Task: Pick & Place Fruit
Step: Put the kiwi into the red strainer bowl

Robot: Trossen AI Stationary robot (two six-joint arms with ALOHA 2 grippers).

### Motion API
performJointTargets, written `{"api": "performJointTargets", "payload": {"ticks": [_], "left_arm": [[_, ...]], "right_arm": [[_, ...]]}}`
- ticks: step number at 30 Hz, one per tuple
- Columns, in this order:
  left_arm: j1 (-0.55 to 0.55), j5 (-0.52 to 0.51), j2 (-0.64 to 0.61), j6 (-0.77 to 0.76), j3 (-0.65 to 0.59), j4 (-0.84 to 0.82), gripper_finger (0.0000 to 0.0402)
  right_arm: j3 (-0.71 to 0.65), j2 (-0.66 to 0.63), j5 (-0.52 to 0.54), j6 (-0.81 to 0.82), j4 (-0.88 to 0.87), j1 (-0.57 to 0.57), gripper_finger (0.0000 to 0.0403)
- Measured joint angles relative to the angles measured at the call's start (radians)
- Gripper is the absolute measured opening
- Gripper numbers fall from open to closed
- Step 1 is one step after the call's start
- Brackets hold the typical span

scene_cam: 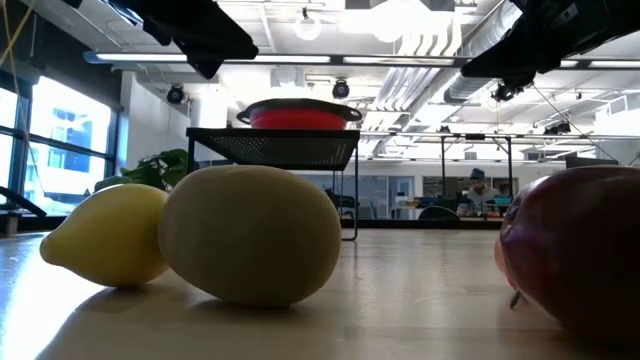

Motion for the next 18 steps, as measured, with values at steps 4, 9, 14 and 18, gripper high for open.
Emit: {"api": "performJointTargets", "payload": {"ticks": [4, 9, 14, 18], "left_arm": [[0.0, 0.0, 0.0, 0.008, 0.0, 0.006, 0.0065], [0.0, 0.0, 0.0, 0.011, 0.0, -0.001, 0.0065], [0.0, -0.001, 0.0, 0.011, 0.0, 0.009, 0.0065], [0.0, -0.001, 0.0, 0.011, 0.0, 0.007, 0.0065]], "right_arm": [[0.0, 0.0, 0.0, 0.002, 0.0, 0.0, 0.0003], [0.0, 0.0, 0.0, 0.002, 0.0, 0.0, 0.0003], [0.0, 0.0, 0.0, 0.001, -0.001, 0.0, 0.0003], [0.0, 0.0, 0.0, 0.001, -0.001, 0.0, 0.0003]]}}
